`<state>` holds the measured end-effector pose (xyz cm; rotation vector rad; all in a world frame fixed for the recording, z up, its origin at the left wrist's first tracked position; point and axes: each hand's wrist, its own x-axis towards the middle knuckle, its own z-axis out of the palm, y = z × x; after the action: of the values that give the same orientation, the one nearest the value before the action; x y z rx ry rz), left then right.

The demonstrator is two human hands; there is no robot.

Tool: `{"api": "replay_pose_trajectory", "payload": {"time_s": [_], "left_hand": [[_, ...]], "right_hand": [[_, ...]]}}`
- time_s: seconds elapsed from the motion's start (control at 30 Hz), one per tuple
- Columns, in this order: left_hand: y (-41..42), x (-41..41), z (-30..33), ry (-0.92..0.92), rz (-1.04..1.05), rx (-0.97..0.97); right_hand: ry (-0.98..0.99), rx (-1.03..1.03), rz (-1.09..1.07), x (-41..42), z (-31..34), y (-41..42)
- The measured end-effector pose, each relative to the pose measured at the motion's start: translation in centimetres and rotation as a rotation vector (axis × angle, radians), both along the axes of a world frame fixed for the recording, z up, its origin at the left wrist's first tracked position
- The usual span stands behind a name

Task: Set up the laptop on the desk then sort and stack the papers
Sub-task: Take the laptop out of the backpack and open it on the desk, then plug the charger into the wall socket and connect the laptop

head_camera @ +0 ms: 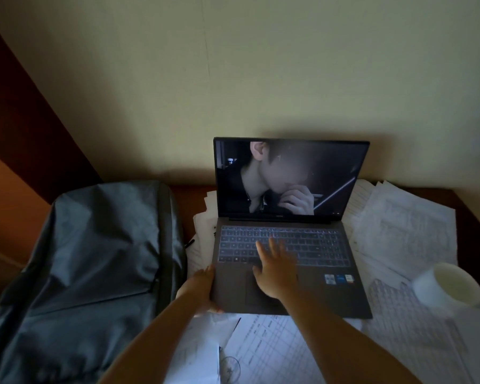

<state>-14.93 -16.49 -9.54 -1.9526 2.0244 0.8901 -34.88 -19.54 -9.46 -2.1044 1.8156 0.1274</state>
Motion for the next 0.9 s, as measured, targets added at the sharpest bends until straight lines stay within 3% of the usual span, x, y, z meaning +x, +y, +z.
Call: {"api": "replay_pose_trajectory", "payload": {"time_s": [0.13,0.33,0.5,0.67,0.73,0.8,0.9], "left_hand": [[0.6,0.0,0.5,0.040,0.086,-0.049],[1.7,-0.5,0.7,0.081,0.174,-0.050],[2.1,0.3,1.7,-0.011,0.082,-0.028],[3.3,4.0,4.1,-0.189,0.225,-0.376],[4.2,5.7,4.2,-0.187,0.268,-0.383],[5.0,7.0,4.1,-0.183,0.214,-0.355],[6.6,9.0,3.9,-0.185,-0.051,-0.382]], "right_hand": [[0.008,0.131,0.052,0.3,-1.0,2.0],[0.027,0.155,0.060,0.3,-1.7,2.9],[-0.016,0.124,0.059,1.9,-1.2,3.1],[-0.174,0.075,0.124,5.7,-0.1,3.4],[-0.246,0.099,0.126,7.4,0.1,3.8],[-0.291,0.108,0.129,8.9,0.2,4.1],[-0.295,0.156,0.123,10.6,0.8,4.5]]}}
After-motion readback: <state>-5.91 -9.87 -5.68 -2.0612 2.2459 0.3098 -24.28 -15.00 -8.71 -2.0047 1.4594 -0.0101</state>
